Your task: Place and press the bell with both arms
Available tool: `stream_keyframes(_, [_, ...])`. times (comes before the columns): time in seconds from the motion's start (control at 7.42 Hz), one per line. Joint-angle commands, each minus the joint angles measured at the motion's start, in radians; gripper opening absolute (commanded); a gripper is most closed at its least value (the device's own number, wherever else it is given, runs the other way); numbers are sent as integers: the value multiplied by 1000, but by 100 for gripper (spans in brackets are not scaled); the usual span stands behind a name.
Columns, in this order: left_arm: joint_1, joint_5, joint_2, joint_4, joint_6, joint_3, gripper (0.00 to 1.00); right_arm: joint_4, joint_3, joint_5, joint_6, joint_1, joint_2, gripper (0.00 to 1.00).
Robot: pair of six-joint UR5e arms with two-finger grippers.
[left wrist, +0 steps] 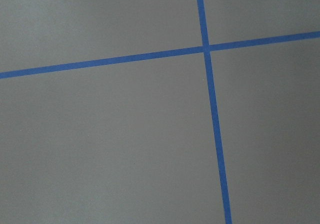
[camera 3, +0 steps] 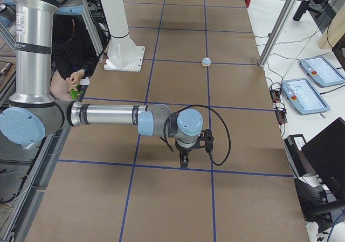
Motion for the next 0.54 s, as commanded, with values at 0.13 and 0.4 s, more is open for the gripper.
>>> stream_keyframes(0.13, [0,1,-1,-2,0,3,100,-161,52,-33,0,28,29,100])
stream_keyframes(0.4, [0,1,-1,-2,0,3,100,-158,63,-115,-2,28,31,100])
